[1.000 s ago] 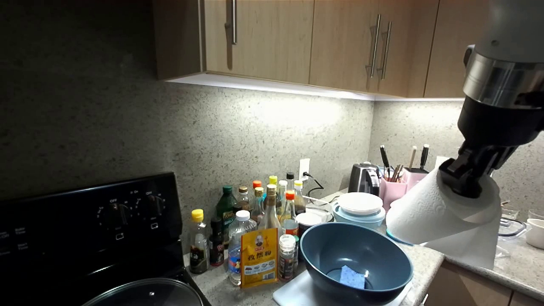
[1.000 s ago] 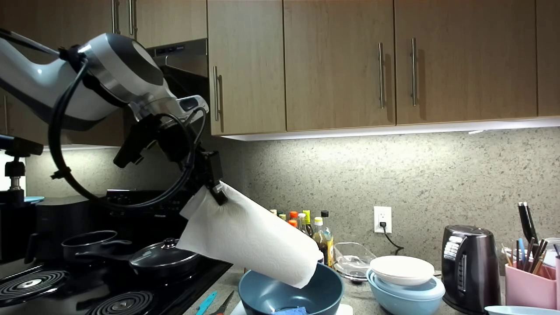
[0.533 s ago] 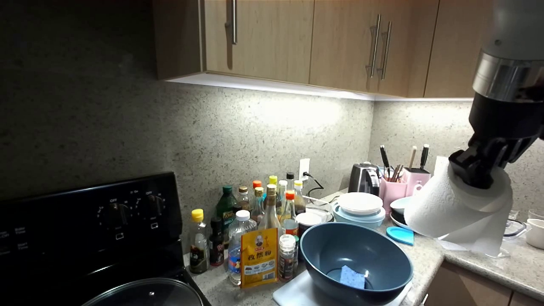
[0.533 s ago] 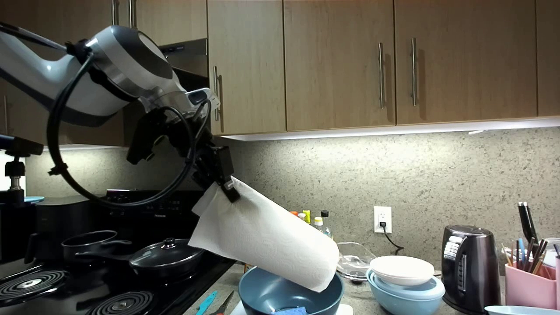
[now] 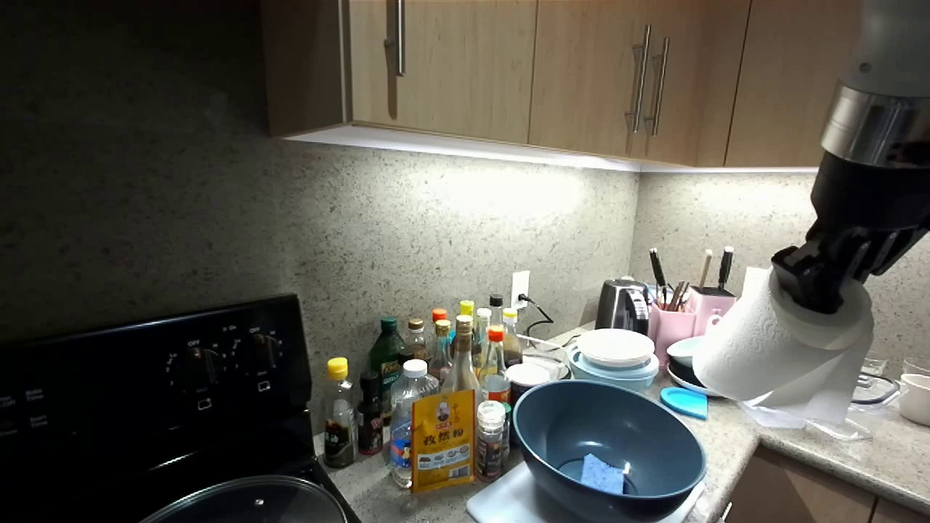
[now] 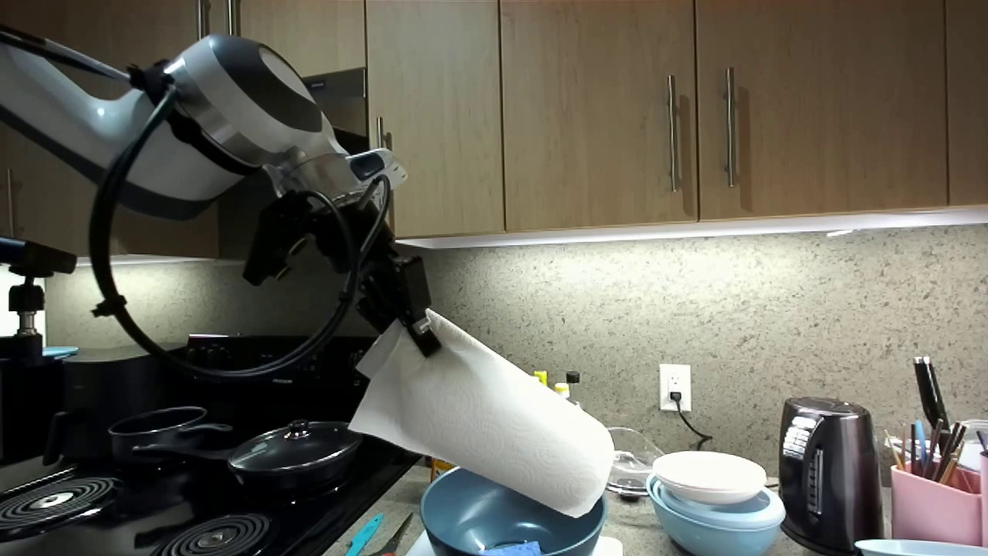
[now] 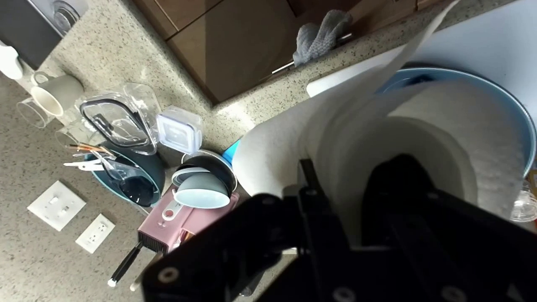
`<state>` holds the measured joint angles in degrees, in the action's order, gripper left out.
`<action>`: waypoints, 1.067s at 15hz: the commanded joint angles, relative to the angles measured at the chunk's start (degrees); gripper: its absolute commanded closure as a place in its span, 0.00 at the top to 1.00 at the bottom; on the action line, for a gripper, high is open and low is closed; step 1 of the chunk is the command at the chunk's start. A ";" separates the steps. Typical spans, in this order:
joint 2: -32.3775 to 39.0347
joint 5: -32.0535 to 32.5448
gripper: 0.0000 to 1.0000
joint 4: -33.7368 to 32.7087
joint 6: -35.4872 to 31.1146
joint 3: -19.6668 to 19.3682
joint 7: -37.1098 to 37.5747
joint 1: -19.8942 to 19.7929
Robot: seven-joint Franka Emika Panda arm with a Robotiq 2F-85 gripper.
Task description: Pick up the kitchen paper from the bowl and put it on the counter
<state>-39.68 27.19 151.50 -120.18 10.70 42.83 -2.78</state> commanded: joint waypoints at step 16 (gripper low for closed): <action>-1.05 -10.30 0.03 3.58 -12.35 -6.38 -11.20 -2.74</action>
<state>-39.68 19.79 154.51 -131.67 3.34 34.39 -3.66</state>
